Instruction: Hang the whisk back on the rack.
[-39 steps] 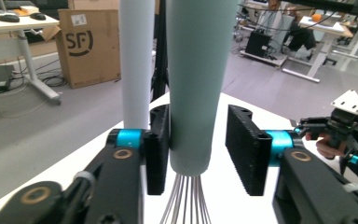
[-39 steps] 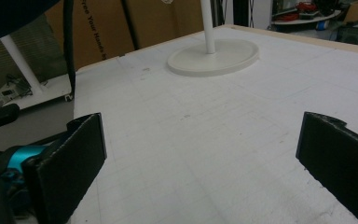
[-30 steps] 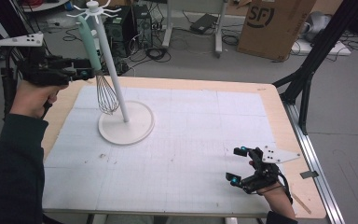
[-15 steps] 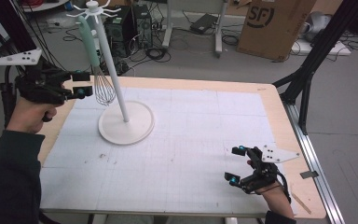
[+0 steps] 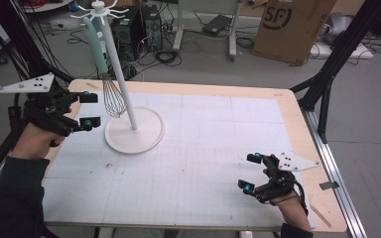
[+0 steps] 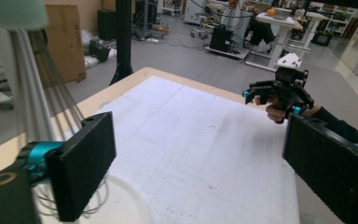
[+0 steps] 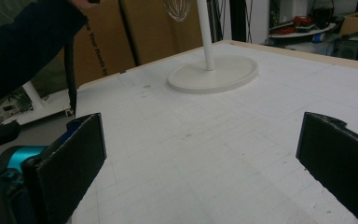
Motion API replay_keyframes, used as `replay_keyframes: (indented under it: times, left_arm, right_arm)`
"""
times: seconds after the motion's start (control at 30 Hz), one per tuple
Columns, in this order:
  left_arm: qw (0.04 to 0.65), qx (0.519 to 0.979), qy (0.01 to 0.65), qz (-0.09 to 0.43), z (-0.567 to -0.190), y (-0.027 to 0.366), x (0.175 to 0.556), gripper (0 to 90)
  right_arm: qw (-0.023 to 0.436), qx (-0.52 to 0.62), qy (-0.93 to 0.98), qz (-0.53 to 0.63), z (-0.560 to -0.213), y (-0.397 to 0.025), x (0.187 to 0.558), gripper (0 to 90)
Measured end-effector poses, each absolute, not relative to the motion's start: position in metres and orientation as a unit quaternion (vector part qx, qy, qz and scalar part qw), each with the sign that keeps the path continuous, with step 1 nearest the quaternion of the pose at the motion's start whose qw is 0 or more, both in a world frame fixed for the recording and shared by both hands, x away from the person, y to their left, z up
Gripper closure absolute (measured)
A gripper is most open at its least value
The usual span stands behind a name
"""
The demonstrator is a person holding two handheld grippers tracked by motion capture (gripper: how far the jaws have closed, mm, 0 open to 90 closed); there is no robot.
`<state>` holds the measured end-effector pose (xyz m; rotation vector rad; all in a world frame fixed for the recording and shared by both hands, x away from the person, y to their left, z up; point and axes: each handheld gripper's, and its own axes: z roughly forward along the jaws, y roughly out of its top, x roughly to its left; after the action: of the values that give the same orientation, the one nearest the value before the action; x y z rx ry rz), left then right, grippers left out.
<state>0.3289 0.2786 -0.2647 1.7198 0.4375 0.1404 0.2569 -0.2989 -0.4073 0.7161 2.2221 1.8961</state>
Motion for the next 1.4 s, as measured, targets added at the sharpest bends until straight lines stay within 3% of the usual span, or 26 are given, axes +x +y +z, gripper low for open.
replay_keyframes:
  times: [0.2, 0.67, 1.4]
  left_arm:
    - [0.620, 0.756, 0.199, 0.063, -0.275, 0.276, 0.323, 1.7]
    - [0.610, 0.766, 0.199, 0.042, -0.308, 0.273, 0.310, 1.7]
    - [0.601, 0.763, 0.228, 0.067, -0.346, 0.260, 0.278, 1.7]
  right_arm:
    - [0.067, 0.235, 0.740, 0.626, -0.407, -0.294, 0.257, 0.1]
    - [0.065, 0.227, 0.750, 0.617, -0.405, -0.281, 0.258, 0.1]
    - [0.087, 0.237, 0.747, 0.615, -0.398, -0.280, 0.254, 0.1]
